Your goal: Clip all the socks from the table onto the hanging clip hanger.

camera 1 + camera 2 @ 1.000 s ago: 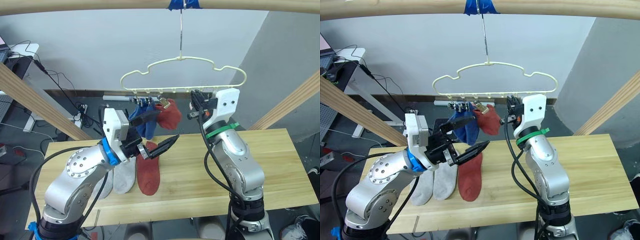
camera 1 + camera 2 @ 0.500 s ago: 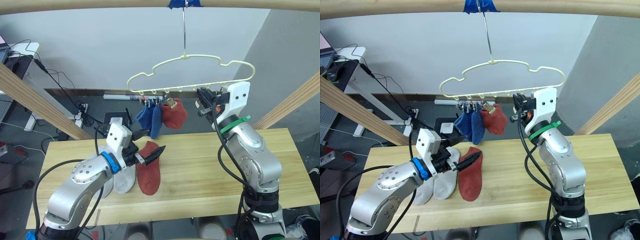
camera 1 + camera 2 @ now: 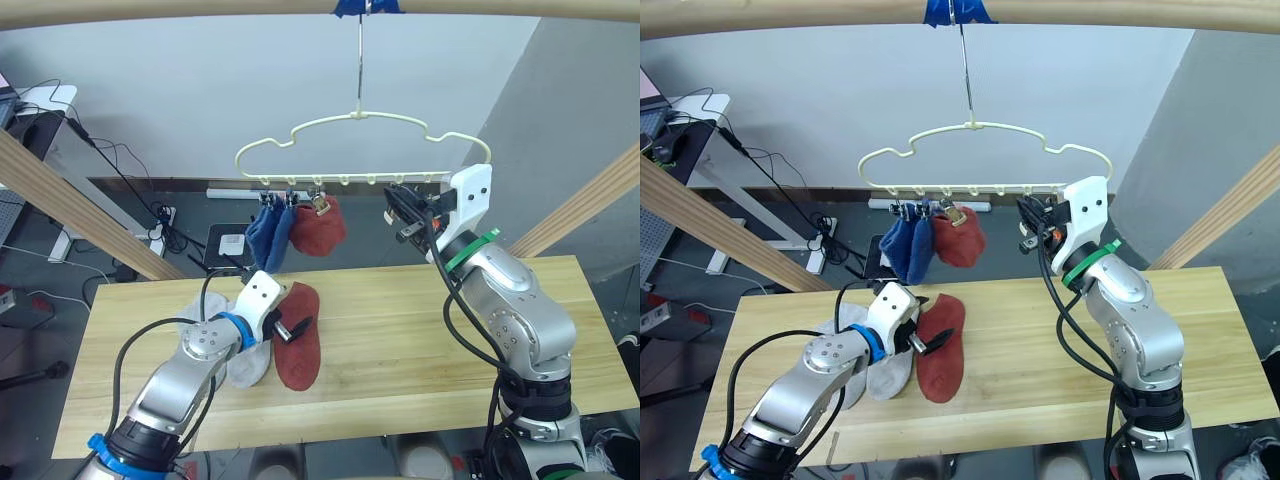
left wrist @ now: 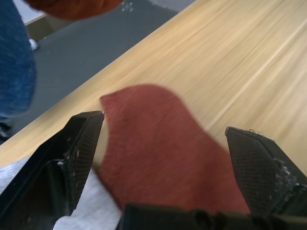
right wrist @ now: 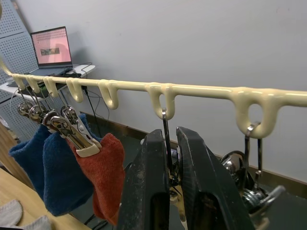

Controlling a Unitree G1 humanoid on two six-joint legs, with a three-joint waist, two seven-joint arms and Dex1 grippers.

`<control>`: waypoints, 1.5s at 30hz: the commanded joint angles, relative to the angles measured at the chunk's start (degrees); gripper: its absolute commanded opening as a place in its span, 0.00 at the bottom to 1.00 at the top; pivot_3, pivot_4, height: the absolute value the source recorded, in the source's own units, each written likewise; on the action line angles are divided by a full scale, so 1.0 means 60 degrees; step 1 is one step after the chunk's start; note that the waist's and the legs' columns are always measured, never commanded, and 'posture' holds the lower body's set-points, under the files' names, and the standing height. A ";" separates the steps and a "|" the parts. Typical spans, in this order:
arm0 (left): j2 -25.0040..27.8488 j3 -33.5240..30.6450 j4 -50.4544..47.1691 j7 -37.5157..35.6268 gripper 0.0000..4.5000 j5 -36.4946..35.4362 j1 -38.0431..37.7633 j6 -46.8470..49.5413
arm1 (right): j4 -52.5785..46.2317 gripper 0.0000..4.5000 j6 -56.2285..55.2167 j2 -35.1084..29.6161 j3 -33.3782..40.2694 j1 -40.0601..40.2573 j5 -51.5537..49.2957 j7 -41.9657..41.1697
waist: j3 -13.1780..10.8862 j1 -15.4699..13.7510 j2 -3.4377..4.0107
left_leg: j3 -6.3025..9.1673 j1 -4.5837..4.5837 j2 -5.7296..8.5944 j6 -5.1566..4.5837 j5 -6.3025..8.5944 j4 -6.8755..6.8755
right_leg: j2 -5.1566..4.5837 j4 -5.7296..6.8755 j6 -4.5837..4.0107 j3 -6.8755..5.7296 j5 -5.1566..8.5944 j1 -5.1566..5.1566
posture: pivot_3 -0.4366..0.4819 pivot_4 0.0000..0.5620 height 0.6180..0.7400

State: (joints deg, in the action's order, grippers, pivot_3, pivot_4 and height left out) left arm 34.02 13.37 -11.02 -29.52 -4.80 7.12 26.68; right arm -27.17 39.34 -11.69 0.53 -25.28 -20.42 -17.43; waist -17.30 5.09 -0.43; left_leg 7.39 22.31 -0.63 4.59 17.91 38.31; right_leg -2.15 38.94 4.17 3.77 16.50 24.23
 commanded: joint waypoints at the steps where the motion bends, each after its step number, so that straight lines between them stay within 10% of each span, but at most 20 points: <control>1: 0.0188 0.0185 0.0094 -0.0184 1.00 0.0509 -0.0049 -0.0132 | -0.0242 0.00 -0.0028 -0.0082 0.0068 0.0009 -0.0127 0.0017 | 0.0000 0.0004 0.0000 | 0.0001 0.0000 0.0000 0.0000 0.0000 0.0000 | 0.0000 0.0000 0.0000 0.0000 0.0000 0.0000 | 0.35 0.57 1.00; 6: 0.0194 0.0517 0.0684 -0.0488 1.00 0.1033 0.0120 -0.0356 | -0.0300 0.00 -0.0023 -0.0092 0.0067 0.0020 -0.0130 0.0094 | 0.0001 0.0009 0.0000 | 0.0000 0.0000 0.0002 0.0003 -0.0002 0.0001 | -0.0002 0.0001 0.0000 -0.0001 0.0000 -0.0001 | 0.34 0.55 1.00; 22: -0.0346 0.0701 0.1513 -0.0933 0.02 0.1633 0.0270 -0.1880 | -0.0218 0.00 -0.0082 -0.0030 0.0009 0.0028 -0.0106 0.0262 | 0.0003 0.0017 -0.0002 | 0.0001 0.0000 0.0002 0.0009 -0.0009 0.0001 | -0.0005 0.0004 0.0000 -0.0003 0.0000 -0.0001 | 0.33 0.54 1.00; 37: -0.0905 -0.0559 0.0199 -0.1944 0.01 -0.0377 -0.0316 -0.1526 | -0.0105 0.00 -0.0221 -0.0069 0.0017 0.0094 -0.0021 0.0257 | 0.0003 0.0095 -0.0003 | 0.0002 0.0001 0.0000 0.0008 -0.0010 0.0003 | -0.0008 0.0006 0.0000 -0.0003 -0.0001 -0.0002 | 0.32 0.54 1.00; 45: -0.0469 -0.1024 -0.0242 -0.2512 0.45 -0.1113 -0.0562 -0.0739 | -0.0088 0.00 -0.0269 -0.0063 0.0018 0.0131 -0.0010 0.0287 | 0.0003 0.0125 -0.0003 | 0.0007 -0.0001 0.0003 0.0006 -0.0013 0.0004 | -0.0007 0.0010 0.0000 -0.0008 0.0000 -0.0006 | 0.33 0.54 1.00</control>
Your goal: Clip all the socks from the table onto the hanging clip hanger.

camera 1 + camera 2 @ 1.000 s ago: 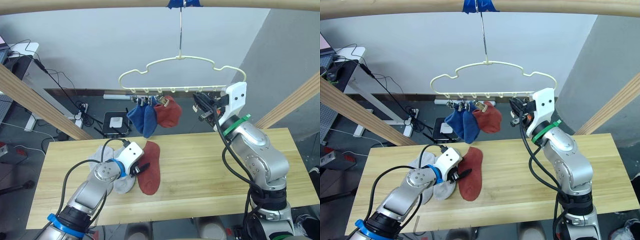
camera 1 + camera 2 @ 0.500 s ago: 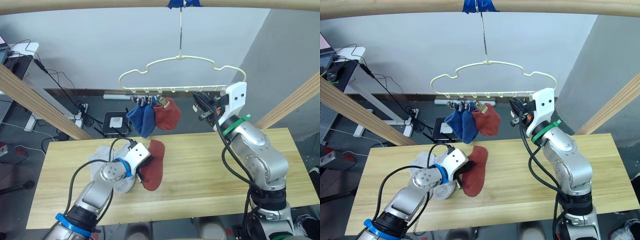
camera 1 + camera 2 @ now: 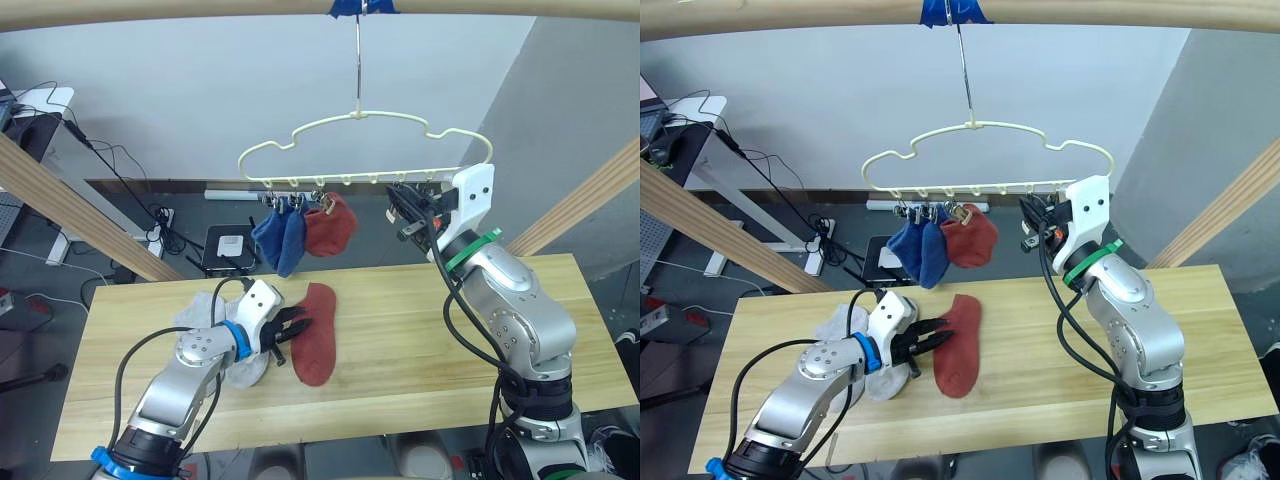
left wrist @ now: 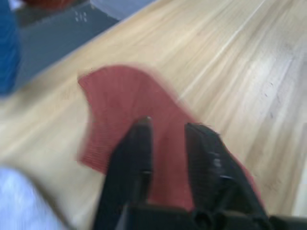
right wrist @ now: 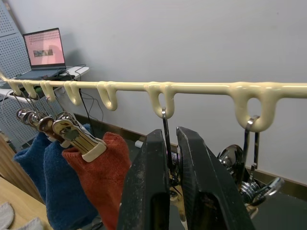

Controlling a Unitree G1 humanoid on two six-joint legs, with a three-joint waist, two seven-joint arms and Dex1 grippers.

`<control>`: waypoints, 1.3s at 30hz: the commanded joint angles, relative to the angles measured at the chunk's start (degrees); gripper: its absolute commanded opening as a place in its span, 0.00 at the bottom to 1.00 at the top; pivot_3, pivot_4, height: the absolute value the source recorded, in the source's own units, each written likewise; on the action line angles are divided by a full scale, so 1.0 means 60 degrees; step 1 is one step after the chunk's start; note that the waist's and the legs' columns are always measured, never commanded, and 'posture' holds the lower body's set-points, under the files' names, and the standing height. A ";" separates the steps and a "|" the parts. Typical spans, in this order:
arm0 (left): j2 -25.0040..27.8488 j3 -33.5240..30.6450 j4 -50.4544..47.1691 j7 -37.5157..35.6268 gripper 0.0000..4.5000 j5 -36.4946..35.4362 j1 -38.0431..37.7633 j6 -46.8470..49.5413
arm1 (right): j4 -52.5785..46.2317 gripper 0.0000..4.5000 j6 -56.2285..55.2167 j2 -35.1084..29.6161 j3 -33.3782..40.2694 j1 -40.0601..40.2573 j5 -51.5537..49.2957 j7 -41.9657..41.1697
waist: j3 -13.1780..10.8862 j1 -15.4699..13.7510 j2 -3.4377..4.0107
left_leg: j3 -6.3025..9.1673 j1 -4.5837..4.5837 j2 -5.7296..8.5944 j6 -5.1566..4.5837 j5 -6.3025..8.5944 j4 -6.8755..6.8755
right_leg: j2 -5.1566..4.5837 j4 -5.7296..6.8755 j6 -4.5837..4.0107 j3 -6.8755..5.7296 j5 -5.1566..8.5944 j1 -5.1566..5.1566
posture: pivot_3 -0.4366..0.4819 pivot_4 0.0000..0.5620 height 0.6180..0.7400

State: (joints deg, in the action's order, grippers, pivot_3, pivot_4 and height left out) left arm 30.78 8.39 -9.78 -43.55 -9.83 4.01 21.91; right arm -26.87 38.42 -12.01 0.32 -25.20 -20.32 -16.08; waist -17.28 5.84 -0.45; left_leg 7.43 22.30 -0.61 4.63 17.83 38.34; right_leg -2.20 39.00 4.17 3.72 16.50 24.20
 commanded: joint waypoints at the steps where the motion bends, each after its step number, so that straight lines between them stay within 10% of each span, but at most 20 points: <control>1: 0.0087 -0.0215 -0.0473 -0.0180 0.51 -0.0305 -0.0029 0.0078 | -0.0135 0.00 -0.0121 -0.0011 0.0050 0.0122 -0.0025 0.0061 | 0.0000 0.0001 0.0000 | -0.0001 0.0000 0.0000 0.0000 0.0000 0.0002 | 0.0000 0.0000 0.0000 0.0001 0.0000 0.0000 | 0.33 0.54 1.00; 9: -0.0045 0.0204 0.0559 0.0581 0.99 0.0909 0.0450 -0.0687 | -0.0066 0.00 -0.0151 0.0012 0.0020 0.0067 -0.0013 0.0087 | 0.0000 0.0024 0.0000 | -0.0003 0.0000 0.0001 0.0000 -0.0001 0.0004 | 0.0000 0.0001 0.0000 0.0001 0.0000 0.0000 | 0.32 0.55 1.00; 23: -0.0920 0.1042 0.1947 0.1392 0.99 0.1971 0.0804 -0.0048 | -0.0180 0.00 -0.0093 -0.0036 0.0013 0.0095 -0.0019 0.0154 | 0.0006 0.0099 -0.0004 | 0.0005 -0.0002 0.0002 0.0000 -0.0002 0.0014 | 0.0000 0.0007 0.0000 -0.0005 -0.0001 -0.0008 | 0.30 0.53 1.00; 39: -0.0815 0.1096 0.1656 0.0850 0.19 0.2028 0.0728 -0.1458 | -0.0193 0.00 -0.0112 -0.0102 -0.0011 0.0126 -0.0071 0.0115 | 0.0010 0.0106 -0.0006 | -0.0002 -0.0025 0.0002 0.0000 -0.0002 0.0013 | -0.0001 0.0011 0.0000 0.0001 -0.0001 -0.0021 | 0.31 0.51 1.00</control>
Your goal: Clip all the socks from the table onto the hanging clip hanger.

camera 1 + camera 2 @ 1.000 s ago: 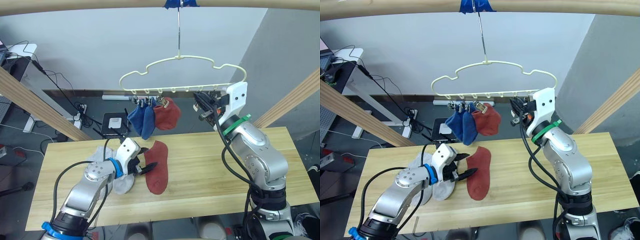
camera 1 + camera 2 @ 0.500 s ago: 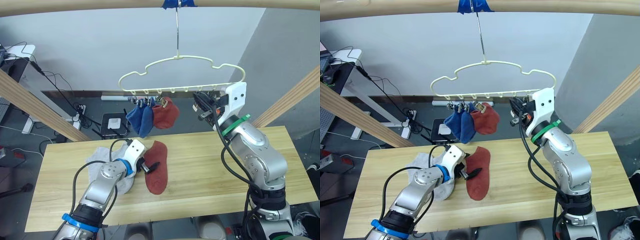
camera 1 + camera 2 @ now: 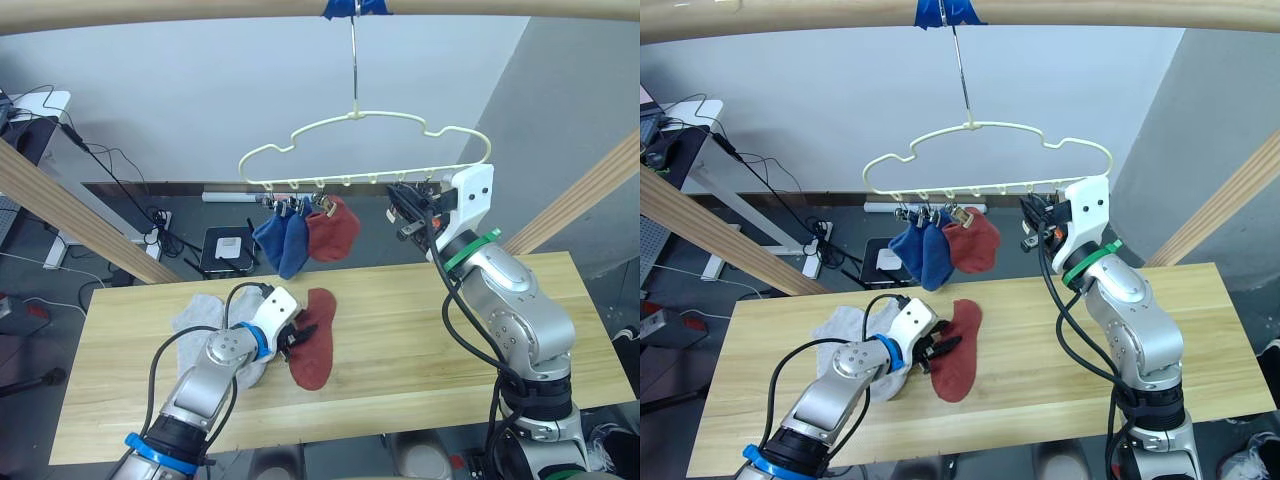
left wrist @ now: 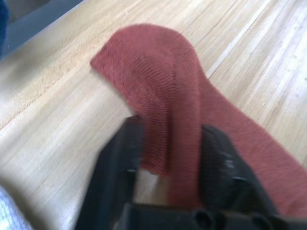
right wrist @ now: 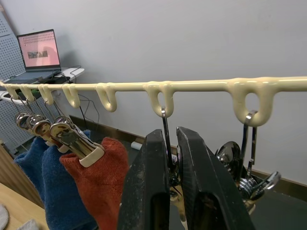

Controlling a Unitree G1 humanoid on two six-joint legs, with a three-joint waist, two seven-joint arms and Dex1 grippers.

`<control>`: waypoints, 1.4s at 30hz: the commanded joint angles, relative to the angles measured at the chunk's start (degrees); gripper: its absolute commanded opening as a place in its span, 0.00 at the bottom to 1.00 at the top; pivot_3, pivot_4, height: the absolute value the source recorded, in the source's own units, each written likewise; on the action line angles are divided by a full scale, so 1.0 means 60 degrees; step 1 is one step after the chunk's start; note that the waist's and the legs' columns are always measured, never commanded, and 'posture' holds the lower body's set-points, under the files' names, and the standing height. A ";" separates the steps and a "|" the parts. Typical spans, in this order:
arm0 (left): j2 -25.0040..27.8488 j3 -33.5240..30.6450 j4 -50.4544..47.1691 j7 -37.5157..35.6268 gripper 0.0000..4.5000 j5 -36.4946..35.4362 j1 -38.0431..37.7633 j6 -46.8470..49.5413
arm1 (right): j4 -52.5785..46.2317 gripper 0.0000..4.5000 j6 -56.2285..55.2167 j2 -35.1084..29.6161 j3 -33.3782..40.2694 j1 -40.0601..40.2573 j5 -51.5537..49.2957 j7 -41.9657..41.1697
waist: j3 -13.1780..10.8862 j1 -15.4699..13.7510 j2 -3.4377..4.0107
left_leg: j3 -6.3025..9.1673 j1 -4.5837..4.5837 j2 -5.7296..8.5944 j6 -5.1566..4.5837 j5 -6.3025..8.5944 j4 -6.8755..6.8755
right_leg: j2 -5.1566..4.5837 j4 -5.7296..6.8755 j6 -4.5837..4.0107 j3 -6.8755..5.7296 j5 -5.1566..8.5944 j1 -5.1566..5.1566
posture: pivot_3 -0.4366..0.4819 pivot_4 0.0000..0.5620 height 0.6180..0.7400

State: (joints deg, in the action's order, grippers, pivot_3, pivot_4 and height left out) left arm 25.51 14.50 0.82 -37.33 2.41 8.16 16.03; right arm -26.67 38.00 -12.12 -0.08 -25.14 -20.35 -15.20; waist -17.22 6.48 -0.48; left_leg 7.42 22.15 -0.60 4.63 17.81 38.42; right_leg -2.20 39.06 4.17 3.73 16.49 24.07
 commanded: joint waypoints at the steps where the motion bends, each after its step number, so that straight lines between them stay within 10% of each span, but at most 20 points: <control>1: 0.0061 0.0058 -0.0124 -0.0249 0.13 -0.0049 0.0067 -0.0572 | -0.0228 0.00 -0.0034 -0.0098 0.0059 0.0118 -0.0067 -0.0045 | 0.0000 0.0000 0.0000 | -0.0001 0.0000 0.0000 0.0000 0.0000 0.0000 | 0.0000 0.0000 0.0000 0.0000 0.0000 0.0000 | 0.31 0.51 1.00; 4: 0.0024 -0.0038 -0.0176 -0.0406 0.00 -0.0184 0.0164 -0.0918 | -0.0240 0.00 -0.0010 -0.0147 0.0080 0.0136 -0.0092 -0.0081 | 0.0001 0.0000 -0.0001 | -0.0001 0.0000 0.0000 0.0000 0.0000 0.0001 | -0.0001 0.0001 0.0000 0.0000 0.0000 0.0000 | 0.31 0.51 1.00; 21: 0.0752 -0.0836 -0.0143 -0.2752 0.00 -0.1716 0.1890 -0.5520 | 0.0747 0.00 0.3579 -0.0964 0.2358 -0.1031 -0.4927 -0.1284 | 0.0000 0.0008 -0.0001 | -0.0007 0.0005 -0.0001 -0.0003 -0.0001 0.0001 | -0.0001 -0.0004 -0.0004 0.0000 -0.0003 0.0000 | 0.31 0.53 1.00; 42: 0.0186 -0.0831 -0.0251 -0.2732 0.00 -0.2247 0.2204 -0.5180 | 0.1135 0.00 0.4269 -0.0840 0.2820 -0.1322 -0.7346 0.0613 | -0.0001 0.0032 -0.0001 | -0.0003 0.0019 0.0000 -0.0006 -0.0002 0.0010 | 0.0002 -0.0003 -0.0003 -0.0002 -0.0003 0.0003 | 0.30 0.55 1.00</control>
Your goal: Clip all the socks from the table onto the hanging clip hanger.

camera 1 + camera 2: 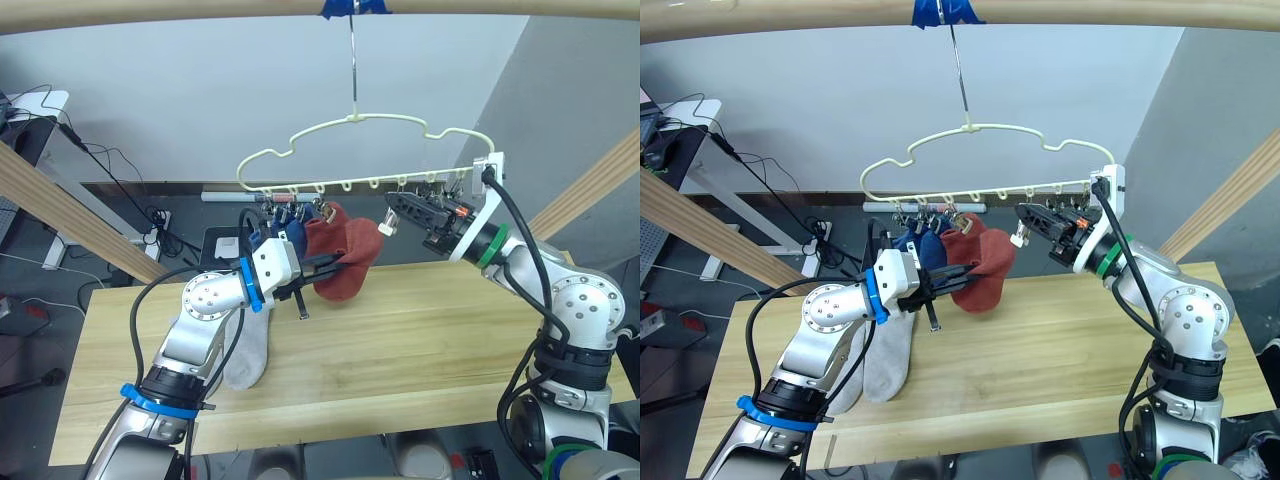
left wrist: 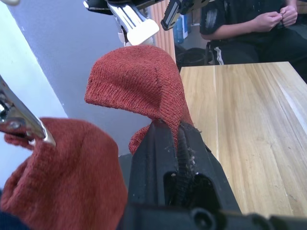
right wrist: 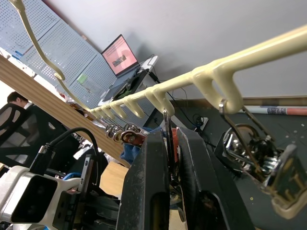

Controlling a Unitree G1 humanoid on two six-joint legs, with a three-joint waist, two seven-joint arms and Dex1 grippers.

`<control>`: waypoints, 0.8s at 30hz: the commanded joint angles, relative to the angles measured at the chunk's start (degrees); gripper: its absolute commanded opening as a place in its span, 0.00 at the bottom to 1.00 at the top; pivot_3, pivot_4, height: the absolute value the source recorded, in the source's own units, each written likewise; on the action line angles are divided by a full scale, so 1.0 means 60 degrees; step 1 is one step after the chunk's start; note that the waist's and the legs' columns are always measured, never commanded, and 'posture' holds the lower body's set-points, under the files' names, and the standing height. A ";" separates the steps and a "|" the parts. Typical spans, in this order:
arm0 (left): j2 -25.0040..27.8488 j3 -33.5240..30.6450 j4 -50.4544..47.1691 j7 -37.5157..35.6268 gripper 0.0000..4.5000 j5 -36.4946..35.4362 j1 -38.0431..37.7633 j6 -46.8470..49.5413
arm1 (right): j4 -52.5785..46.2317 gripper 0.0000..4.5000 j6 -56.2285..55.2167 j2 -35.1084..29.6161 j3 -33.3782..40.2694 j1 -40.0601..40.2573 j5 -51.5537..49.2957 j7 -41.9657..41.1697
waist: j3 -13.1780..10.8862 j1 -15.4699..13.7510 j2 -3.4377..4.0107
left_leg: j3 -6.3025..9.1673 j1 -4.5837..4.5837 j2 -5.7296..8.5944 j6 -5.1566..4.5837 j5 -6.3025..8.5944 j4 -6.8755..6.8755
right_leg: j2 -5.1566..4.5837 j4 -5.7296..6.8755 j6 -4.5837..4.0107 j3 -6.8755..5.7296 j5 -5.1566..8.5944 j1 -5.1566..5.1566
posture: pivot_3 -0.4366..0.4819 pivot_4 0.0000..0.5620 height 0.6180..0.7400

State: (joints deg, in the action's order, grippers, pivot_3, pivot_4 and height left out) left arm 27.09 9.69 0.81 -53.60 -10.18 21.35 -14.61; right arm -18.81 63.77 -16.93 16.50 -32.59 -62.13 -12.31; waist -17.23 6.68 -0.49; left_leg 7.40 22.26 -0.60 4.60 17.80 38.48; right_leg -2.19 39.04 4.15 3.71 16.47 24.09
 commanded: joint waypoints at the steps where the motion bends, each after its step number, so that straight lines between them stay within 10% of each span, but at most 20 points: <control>1: -0.0101 -0.0021 -0.0248 -0.0004 0.00 -0.0138 0.0022 -0.0062 | -0.0172 0.00 -0.0026 -0.0011 0.0058 -0.0077 -0.0469 0.0208 | 0.0000 0.0000 0.0000 | 0.0001 0.0000 0.0000 0.0000 0.0000 0.0000 | 0.0000 0.0000 0.0000 -0.0001 0.0000 0.0000 | 0.30 0.55 1.00; 21: -0.0512 0.0223 -0.0424 0.0149 0.00 0.0010 0.0288 0.0018 | -0.0249 0.00 -0.0295 0.0186 -0.0507 -0.0022 -0.0840 0.0771 | 0.0000 0.0016 0.0000 | 0.0002 0.0002 0.0000 -0.0001 -0.0001 0.0000 | 0.0001 0.0000 0.0000 -0.0001 0.0000 0.0001 | 0.32 0.54 1.00; 24: -0.0501 0.0206 -0.0441 0.0133 0.00 -0.0017 0.0298 0.0051 | -0.0246 0.23 -0.0364 0.0056 -0.0623 0.0039 -0.0682 0.0620 | 0.0000 0.0022 0.0000 | 0.0002 0.0002 0.0000 -0.0001 -0.0001 -0.0001 | 0.0002 -0.0001 0.0000 -0.0001 0.0000 0.0002 | 0.32 0.54 1.00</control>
State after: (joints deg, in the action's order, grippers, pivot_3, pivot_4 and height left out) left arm 24.36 10.90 0.30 -53.12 -10.03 22.82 -14.12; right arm -18.81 62.67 -16.04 12.87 -32.50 -65.65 -7.56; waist -17.23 6.81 -0.48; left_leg 7.42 22.28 -0.60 4.59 17.80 38.48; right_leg -2.18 39.04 4.15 3.71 16.47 24.10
